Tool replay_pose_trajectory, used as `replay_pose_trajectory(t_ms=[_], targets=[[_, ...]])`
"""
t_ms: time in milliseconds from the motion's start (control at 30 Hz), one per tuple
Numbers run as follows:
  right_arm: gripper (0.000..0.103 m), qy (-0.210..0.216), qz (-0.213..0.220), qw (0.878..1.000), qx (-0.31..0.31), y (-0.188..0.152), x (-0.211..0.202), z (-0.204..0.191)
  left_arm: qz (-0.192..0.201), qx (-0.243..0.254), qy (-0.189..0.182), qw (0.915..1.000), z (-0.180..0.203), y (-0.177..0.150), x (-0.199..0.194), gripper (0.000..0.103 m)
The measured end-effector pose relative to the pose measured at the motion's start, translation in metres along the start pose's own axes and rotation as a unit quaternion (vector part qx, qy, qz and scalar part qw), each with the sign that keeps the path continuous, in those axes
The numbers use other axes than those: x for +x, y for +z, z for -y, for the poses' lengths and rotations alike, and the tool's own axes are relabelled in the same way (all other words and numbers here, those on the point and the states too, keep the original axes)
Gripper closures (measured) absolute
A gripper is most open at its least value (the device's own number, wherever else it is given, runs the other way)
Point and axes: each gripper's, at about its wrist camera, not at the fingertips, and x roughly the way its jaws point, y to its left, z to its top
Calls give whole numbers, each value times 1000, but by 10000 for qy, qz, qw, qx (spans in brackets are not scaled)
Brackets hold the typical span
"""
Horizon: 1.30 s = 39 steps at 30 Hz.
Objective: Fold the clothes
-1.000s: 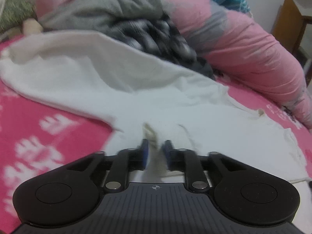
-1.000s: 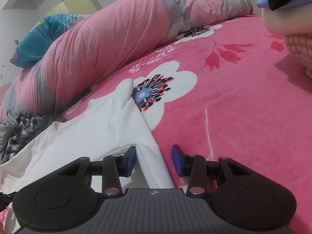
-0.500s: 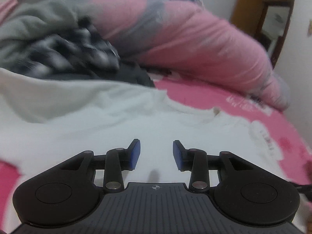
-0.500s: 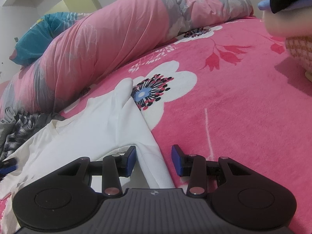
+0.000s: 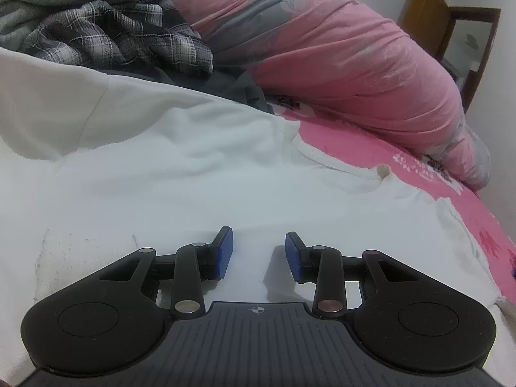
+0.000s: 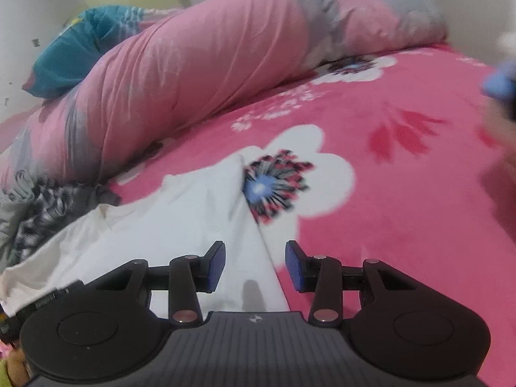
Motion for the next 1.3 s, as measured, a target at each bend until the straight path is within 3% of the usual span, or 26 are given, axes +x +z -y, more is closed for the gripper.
replay_pose_trajectory(t_ms=[167, 267, 367, 533, 733, 833, 1000, 1067, 1167, 1200, 1300], targets=[[59, 471, -130, 9961, 737, 5, 57, 30, 71, 183, 202, 9996, 7, 8, -10, 67], [59, 982, -18, 9901, 1006, -2, 62, 46, 290, 873, 200, 9956, 38, 23, -26, 62], [59, 1267, 0, 9854, 1133, -6, 64, 56, 105, 1292, -246, 9913, 89, 48, -17, 49], [59, 1554, 2, 9820, 1077, -14, 63, 59, -656, 1520, -1071, 9804, 183, 76, 63, 48], [59, 1584, 40, 9840, 815, -20, 61, 56, -1431, 1563, -1291, 9687, 259, 84, 154, 48], [59, 1552, 51, 9849, 768, -20, 62, 55, -1679, 1774, -1160, 9627, 281, 83, 179, 48], [59, 1506, 55, 9863, 676, -21, 62, 54, -1821, 2509, -503, 9494, 309, 69, 199, 49], [60, 1503, 58, 9864, 670, -21, 63, 54, -1907, 2535, -464, 9472, 312, 66, 204, 52], [60, 1493, 70, 9866, 659, -22, 62, 54, -1951, 2438, -390, 9492, 309, 65, 209, 73], [61, 1489, 75, 9866, 659, -22, 62, 54, -1941, 2243, -451, 9539, 304, 68, 209, 90], [66, 1468, 102, 9862, 763, -23, 62, 57, -1881, 1425, -716, 9691, 286, 80, 207, 99]])
